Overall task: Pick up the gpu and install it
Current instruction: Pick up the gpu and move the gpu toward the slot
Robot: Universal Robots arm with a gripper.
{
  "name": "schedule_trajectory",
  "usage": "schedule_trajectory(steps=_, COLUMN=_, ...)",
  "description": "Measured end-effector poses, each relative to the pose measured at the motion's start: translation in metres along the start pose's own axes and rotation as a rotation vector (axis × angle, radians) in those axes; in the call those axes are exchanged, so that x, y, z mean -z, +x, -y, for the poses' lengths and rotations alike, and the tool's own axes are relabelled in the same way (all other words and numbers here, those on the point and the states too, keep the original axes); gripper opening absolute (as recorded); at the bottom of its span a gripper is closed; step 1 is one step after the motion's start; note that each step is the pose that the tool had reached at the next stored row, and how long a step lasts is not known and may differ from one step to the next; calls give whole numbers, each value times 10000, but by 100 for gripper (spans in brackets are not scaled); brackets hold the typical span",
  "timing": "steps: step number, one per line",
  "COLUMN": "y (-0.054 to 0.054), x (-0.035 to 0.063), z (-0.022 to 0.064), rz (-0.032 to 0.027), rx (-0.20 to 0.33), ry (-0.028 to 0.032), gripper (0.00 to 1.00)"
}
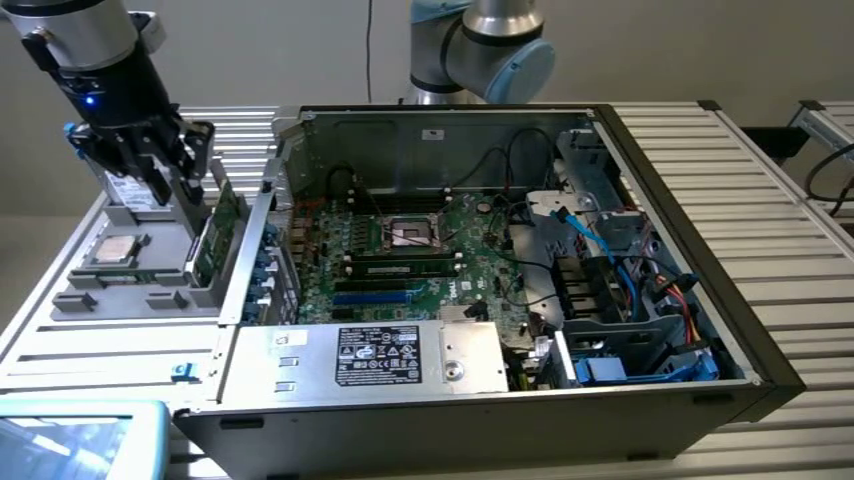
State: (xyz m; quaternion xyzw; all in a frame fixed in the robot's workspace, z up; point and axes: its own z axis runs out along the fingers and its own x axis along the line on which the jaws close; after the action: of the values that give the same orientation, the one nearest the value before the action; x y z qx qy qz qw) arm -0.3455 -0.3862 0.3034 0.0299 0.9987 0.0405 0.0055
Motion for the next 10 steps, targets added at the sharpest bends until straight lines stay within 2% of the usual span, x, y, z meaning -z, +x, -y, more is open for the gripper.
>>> schedule_trajectory(steps=2, y=0, x=-20, z=1, rz=-7, rx=21, ry=-91, gripper=44)
schedule_trajectory(steps=3, y=1, x=-36, z=2, rz=-9, rx=29, ry=-113, gripper=44)
schedule_trajectory(steps=5, y=2, x=-72, z=6, rz=-14, rx=48, ry=-117, gripper=44)
schedule_trajectory(steps=10, y=0, x=-80, z=7, rz=-30, rx=64, ry=-125, gripper=44)
